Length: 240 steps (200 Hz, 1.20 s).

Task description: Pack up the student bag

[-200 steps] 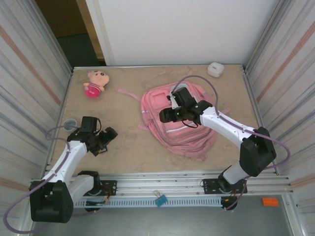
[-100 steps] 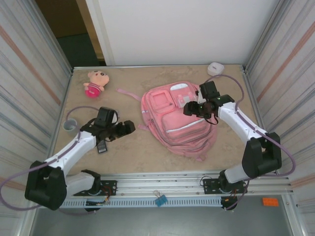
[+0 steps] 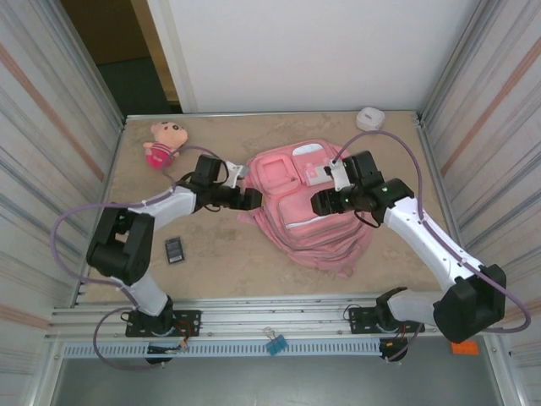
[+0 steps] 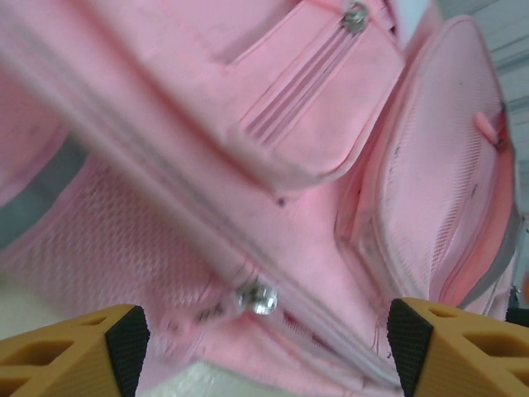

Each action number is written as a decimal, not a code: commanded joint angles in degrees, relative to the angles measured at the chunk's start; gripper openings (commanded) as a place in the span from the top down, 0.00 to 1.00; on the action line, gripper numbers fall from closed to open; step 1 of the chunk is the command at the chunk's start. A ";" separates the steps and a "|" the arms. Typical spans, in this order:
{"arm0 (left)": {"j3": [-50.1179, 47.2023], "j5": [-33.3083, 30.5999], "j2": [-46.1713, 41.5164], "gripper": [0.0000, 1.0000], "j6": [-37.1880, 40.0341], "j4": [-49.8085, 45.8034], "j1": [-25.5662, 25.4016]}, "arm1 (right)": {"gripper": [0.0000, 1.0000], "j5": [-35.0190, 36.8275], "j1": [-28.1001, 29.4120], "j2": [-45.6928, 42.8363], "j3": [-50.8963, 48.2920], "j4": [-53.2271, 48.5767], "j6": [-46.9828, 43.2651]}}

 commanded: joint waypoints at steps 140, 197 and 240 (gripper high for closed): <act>-4.37 9.68 4.49 0.83 4.23 6.09 0.51 | 0.35 1.00 1.94 -4.14 -2.77 1.66 -2.90; -4.41 3.49 1.03 0.95 8.16 1.59 -1.07 | 0.30 10.40 17.05 -3.61 -6.62 1.18 -24.41; -3.95 -2.18 -0.67 0.97 13.33 -1.52 -3.81 | 0.22 16.43 23.62 1.98 -9.41 4.57 -35.49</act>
